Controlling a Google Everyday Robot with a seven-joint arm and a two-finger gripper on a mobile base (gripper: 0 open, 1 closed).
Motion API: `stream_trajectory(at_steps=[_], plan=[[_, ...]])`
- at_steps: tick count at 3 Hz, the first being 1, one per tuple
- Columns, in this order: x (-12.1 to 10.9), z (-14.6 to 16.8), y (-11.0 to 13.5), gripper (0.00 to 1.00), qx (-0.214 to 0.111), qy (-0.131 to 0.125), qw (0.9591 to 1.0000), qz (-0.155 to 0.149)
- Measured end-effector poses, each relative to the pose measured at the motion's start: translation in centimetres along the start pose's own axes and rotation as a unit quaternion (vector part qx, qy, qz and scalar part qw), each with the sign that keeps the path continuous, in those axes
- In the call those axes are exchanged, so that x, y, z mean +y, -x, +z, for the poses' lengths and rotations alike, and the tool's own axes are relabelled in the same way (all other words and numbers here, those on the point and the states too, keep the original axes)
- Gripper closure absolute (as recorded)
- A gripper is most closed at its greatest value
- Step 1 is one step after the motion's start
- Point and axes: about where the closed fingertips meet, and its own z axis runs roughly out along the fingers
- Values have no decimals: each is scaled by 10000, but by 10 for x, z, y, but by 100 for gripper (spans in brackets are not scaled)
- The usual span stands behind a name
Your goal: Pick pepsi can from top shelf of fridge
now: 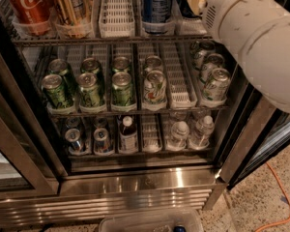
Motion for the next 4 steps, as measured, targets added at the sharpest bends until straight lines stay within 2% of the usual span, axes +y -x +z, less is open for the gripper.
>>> stream_trajectory(at_steps=[1, 2, 3, 4], plan=[[6, 1, -1, 100, 219, 372, 9988, 213], [25, 10, 1, 100, 486, 890, 9937, 486], [10, 11, -5, 100, 676, 1265, 9867, 765], [2, -12, -15, 100, 761, 1689, 9807, 627]])
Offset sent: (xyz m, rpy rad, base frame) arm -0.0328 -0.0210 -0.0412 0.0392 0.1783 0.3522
